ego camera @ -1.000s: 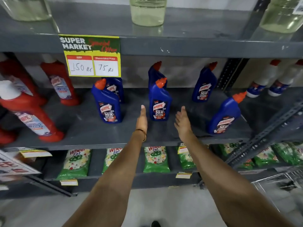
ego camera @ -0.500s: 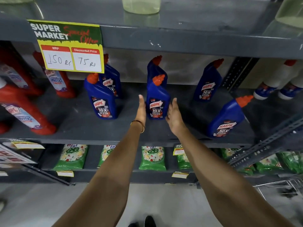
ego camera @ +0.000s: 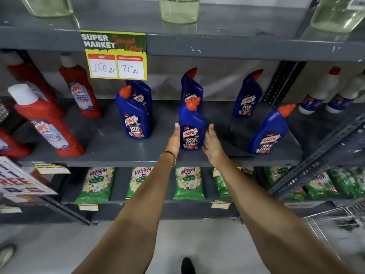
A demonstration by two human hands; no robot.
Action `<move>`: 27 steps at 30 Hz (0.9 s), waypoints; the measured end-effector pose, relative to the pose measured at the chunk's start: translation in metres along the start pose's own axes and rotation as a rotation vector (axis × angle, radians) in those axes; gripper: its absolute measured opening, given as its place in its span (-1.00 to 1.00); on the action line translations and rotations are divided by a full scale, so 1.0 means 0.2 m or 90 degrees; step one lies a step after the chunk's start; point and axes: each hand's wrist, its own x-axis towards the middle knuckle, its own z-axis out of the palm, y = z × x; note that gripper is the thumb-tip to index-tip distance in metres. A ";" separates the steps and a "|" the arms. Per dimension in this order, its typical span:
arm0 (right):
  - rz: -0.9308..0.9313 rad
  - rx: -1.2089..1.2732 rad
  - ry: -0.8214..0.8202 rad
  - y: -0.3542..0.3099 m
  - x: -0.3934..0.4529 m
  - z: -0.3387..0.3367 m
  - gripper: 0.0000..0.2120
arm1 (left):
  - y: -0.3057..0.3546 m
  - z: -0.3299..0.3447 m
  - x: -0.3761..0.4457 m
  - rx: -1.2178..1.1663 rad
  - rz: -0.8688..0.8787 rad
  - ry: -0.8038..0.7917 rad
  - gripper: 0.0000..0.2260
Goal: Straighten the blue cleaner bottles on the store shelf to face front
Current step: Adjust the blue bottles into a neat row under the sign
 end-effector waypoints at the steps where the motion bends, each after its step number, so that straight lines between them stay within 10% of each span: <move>1: 0.001 0.000 0.001 0.01 -0.02 0.00 -0.40 | -0.01 -0.01 -0.02 0.001 -0.002 0.001 -0.44; 27: 0.020 0.026 0.088 0.02 -0.13 0.00 -0.38 | -0.09 -0.02 -0.10 0.050 0.012 0.009 -0.44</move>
